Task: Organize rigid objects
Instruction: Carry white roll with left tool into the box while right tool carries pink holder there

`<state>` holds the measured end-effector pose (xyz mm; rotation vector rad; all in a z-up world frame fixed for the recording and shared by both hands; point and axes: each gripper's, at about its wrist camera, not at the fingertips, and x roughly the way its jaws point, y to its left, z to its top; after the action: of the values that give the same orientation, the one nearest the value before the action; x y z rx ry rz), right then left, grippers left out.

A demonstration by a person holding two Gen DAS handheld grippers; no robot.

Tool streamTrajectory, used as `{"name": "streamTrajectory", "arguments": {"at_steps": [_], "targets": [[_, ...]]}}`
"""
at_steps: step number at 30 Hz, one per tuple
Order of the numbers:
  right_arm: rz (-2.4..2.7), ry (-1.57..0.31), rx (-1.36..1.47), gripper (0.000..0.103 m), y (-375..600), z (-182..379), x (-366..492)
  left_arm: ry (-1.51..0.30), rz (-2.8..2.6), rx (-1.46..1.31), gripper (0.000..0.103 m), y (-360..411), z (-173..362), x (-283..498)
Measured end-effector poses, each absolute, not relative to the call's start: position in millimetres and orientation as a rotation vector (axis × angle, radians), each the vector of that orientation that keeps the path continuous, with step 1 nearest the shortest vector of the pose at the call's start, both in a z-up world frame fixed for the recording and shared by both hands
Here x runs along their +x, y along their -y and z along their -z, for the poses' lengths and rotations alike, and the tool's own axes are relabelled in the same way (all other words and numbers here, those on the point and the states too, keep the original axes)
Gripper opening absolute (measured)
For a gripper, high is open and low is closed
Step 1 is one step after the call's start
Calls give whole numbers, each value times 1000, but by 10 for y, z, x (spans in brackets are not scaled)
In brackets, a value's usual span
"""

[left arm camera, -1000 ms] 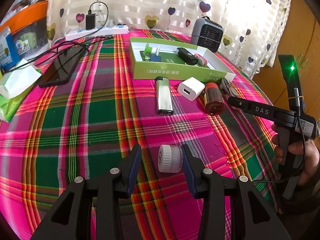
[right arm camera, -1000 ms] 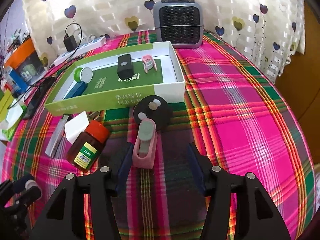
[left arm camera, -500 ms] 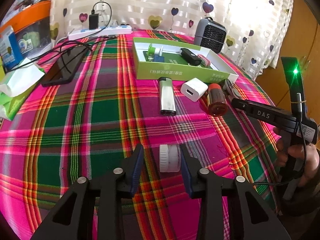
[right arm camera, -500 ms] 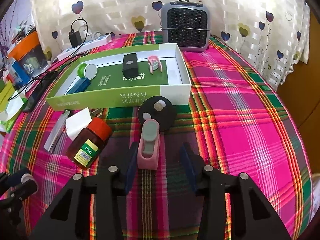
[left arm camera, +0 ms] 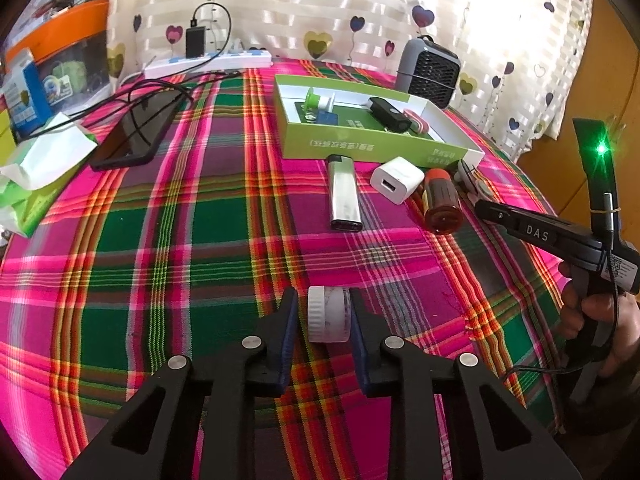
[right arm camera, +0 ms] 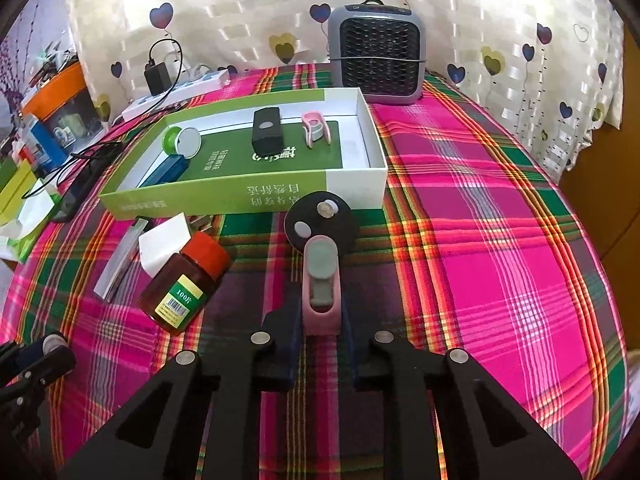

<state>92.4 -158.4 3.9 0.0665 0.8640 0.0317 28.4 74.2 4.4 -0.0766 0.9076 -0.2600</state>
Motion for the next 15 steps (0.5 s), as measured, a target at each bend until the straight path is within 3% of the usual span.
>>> {"name": "streamTrajectory", "arguments": {"at_steps": [15], "targets": [[-62, -860, 79, 18, 1579, -44, 890, -909, 253, -82, 18, -760, -47, 280]]}}
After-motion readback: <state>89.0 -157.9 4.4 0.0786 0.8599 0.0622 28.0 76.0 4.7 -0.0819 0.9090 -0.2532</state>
